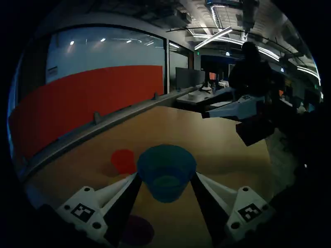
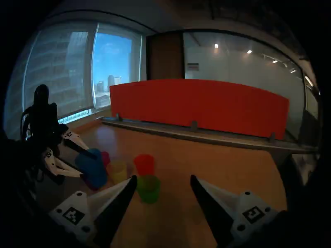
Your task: Pour water
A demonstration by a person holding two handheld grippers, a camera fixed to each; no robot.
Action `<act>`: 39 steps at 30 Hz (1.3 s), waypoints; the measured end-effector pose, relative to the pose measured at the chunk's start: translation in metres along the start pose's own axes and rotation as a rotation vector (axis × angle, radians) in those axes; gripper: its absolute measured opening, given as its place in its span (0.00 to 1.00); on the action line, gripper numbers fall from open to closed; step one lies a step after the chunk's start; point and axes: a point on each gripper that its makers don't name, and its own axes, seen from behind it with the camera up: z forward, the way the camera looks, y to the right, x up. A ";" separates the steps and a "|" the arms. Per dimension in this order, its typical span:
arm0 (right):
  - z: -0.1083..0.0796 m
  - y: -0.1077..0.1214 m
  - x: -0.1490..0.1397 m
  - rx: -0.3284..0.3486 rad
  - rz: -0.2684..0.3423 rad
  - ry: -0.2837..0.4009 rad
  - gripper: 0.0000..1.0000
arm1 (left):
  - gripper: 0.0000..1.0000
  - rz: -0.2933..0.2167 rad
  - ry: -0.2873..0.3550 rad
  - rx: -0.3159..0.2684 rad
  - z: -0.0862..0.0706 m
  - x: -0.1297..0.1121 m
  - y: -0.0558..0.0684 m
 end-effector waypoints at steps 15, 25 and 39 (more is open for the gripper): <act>0.004 -0.009 0.005 0.011 -0.015 0.008 0.99 | 0.83 -0.012 0.139 0.041 -0.030 0.035 -0.015; 0.012 -0.018 0.007 0.031 -0.025 0.007 0.99 | 0.83 -0.009 0.189 0.083 -0.056 0.056 -0.030; 0.029 -0.027 0.002 0.056 -0.032 -0.014 0.99 | 0.83 -0.010 0.207 0.183 -0.088 0.058 -0.065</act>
